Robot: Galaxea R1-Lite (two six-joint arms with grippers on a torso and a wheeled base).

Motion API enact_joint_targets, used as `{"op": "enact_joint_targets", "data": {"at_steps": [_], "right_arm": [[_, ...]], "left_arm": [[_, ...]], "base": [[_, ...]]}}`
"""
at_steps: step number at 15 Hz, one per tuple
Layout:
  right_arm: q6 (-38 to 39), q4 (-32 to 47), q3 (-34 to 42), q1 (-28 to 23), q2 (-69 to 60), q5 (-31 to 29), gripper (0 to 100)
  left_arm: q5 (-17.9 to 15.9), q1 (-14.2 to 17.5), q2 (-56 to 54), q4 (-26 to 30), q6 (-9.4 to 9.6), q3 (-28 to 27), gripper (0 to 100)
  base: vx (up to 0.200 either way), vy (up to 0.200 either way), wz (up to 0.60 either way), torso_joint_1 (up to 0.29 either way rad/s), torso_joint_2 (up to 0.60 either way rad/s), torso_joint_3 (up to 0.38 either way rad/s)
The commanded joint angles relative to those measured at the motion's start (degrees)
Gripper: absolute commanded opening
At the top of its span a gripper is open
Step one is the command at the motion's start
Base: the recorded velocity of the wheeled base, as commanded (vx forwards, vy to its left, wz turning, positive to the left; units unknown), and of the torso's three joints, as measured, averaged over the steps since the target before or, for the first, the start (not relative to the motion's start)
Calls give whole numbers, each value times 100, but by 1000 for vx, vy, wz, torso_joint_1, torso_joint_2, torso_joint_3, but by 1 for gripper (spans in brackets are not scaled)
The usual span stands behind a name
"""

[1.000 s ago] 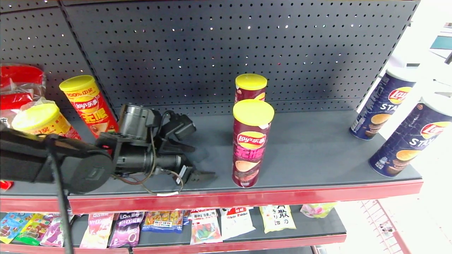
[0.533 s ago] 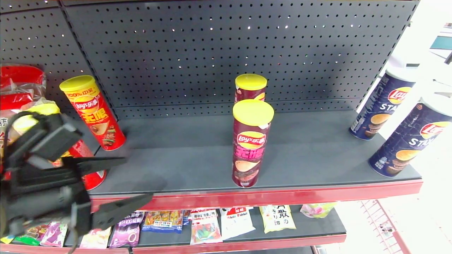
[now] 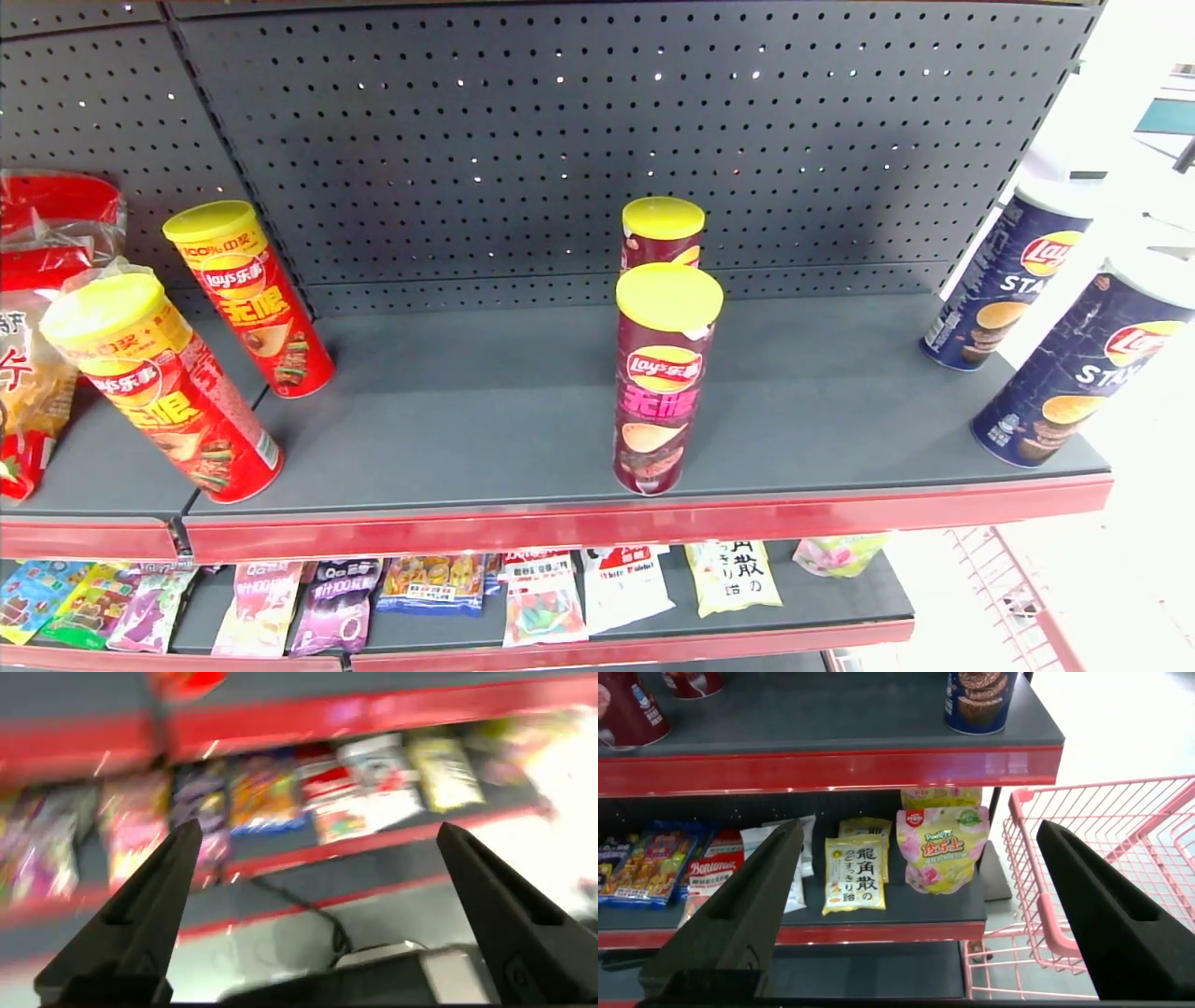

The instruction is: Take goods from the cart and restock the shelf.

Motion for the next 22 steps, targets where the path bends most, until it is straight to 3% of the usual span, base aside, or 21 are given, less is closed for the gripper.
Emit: {"op": "enact_joint_targets", "data": {"at_steps": [1,3,5,6,8,9,10,11,12,13,15,18,22], "right_arm": [[2,0,0,-1,-2,4,100],[-24,0,0,-1,6,-4,100],[-33,0,0,-1,-2,-101,100],[-33,0,0,-1,-2,-101,100],[-33,0,0,-1,-2,-101,100],[-33,0,0,-1,6,-101,100],[-24,0,0,-1,-2,-101,100],[-33,0,0,-1,-2,-101,100],[-33,0,0,-1,-2,-110,100],[-33,0,0,-1,-2,-110,100],[-33,0,0,-1,-2,-110,100],[-33,0,0,-1,-2,-101,100],[-33,0,0,-1,6,-101,100]], "left_arm": [[135,573,-450,69,-93,217,100],[20,854,-590,25,-58,630,100],[-964,872,-942,-520,12,894,100],[-1122,916,-1003,-1232,100,1272,100],[-1043,916,-1003,-2840,126,2027,100],[-718,916,-1003,-3490,214,2291,100],[-182,916,-1003,-3499,205,2309,100],[917,916,-1003,-3358,21,2317,100],[794,916,-1003,-3358,-93,2317,100],[706,916,-1003,-3350,-6,2317,100],[-314,916,-1003,-3174,478,2309,100],[486,916,-1003,-3191,434,2317,100],[416,933,-1003,-3174,416,2317,100]], "base": [[0,0,0,0,0,0],[0,0,0,0,0,0],[0,0,0,0,0,0],[0,0,0,0,0,0],[0,0,0,0,0,0],[0,0,0,0,0,0],[0,0,0,0,0,0],[0,0,0,0,0,0],[0,0,0,0,0,0],[0,0,0,0,0,0],[0,0,0,0,0,0],[0,0,0,0,0,0],[0,0,0,0,0,0]]}}
